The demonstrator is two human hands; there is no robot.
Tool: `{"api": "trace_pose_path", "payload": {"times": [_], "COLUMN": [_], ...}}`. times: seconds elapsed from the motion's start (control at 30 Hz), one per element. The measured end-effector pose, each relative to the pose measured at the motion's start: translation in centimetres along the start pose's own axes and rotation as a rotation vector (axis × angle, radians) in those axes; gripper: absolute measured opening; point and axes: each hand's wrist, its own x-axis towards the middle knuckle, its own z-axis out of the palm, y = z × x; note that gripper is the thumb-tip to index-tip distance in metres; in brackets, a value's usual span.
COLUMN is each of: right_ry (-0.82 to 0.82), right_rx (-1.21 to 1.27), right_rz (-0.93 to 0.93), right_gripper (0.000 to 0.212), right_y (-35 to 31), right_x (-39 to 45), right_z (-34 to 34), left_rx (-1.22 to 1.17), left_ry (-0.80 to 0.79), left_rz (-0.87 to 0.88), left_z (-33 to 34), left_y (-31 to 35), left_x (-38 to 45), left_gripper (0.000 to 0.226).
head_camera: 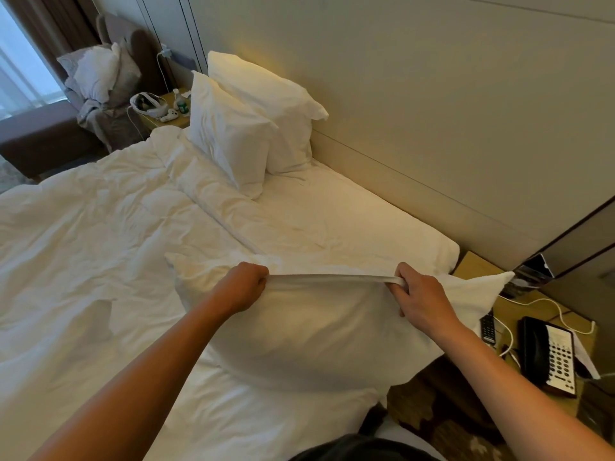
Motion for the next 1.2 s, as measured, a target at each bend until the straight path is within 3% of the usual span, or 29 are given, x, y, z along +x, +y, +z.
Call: {"api": "trace_pose_path", "payload": {"times": [0.27, 0.47, 0.57, 0.77, 0.97, 1.07, 1.2], "right_ry": [0.021, 0.015, 0.013, 0.043, 0.012, -0.023, -0.059], "right_rx": [-0.015, 0.001, 0.017, 0.008, -0.131, -0.172, -0.067], "right_rz": [0.009, 0.041, 0.048, 0.062, 0.027, -0.018, -0.004], "right_gripper": [0.025, 0.023, 0.024, 0.024, 0.009, 0.036, 0.033], "right_y": [-0.3, -0.8, -0.8, -0.8, -1.1, -1.0, -0.9], "right_x": [-1.0, -1.5, -2.0, -2.2, -1.7, -0.8, 0.4], "right_z": [-0.4, -0.5, -0.5, -0.2, -0.2, -0.4, -1.0], "left_rx": [-0.033, -0.429, -0.519, -0.349, -0.256, -0.244, -0.253], "left_ry": [0.251, 0.145, 0.075, 0.028, 0.063, 0.149, 0.242], "left_rz": [0.079, -0.012, -0.041, -0.027, -0.050, -0.067, -0.122], "left_z": [-1.7, -0.5, 0.3, 1.4, 1.5, 1.1, 0.0], "left_y": [-0.6, -0.9, -1.3, -2.0, -2.6, -2.3, -1.2], "left_x": [-0.6, -1.7, -2.3, -2.7, -2.9, -3.3, -3.7], "left_gripper": [0.023, 0.026, 0.027, 0.011, 0.034, 0.034, 0.028]}}
